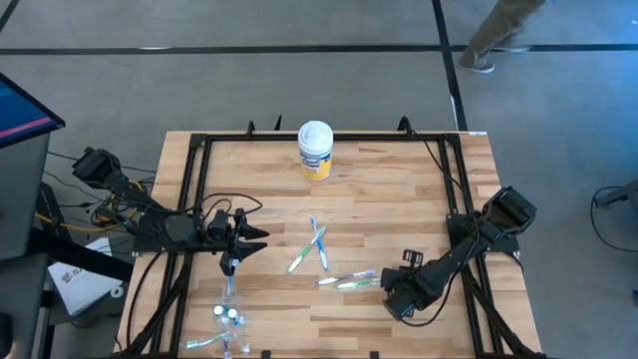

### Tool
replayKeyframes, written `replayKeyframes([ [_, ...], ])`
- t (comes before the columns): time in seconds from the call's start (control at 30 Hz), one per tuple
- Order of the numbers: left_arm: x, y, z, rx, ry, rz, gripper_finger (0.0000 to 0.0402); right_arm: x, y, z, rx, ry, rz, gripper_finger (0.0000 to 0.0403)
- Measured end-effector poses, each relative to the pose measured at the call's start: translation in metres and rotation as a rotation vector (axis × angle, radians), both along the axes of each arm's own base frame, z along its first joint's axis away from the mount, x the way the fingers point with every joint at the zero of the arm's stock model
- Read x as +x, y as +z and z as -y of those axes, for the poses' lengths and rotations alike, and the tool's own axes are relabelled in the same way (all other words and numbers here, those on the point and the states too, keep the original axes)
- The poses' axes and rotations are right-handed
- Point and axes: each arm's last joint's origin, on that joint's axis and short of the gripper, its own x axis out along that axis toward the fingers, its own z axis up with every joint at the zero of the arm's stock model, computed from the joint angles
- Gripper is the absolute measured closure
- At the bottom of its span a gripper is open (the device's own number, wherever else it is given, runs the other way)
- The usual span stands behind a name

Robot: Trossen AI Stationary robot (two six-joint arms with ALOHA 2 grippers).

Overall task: Pick & Place toothbrushing station
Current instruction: Put the right green toothbrush into the transparent organizer

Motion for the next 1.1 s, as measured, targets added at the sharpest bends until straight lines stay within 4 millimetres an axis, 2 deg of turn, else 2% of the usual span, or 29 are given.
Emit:
replayKeyframes([
  [0.47,0.000,0.000,0.000,0.001,-0.001,-0.001,0.0252,0.008,0.000,0.011,-0.021,0.028,-0.005,0.0252],
  [0.77,0.000,0.000,0.000,0.001,-0.001,-0.001,0.0252,0.015,0.000,0.016,-0.009,0.041,0.016,0.0235],
  [0.93,0.000,0.000,0.000,0.001,-0.001,-0.002,0.0252,0.017,0.000,0.017,0.013,0.047,0.017,0.0266],
  [1.1,0.000,0.000,0.000,0.001,-0.002,-0.002,0.0252,0.018,0.000,0.016,0.045,0.045,0.008,0.0351],
])
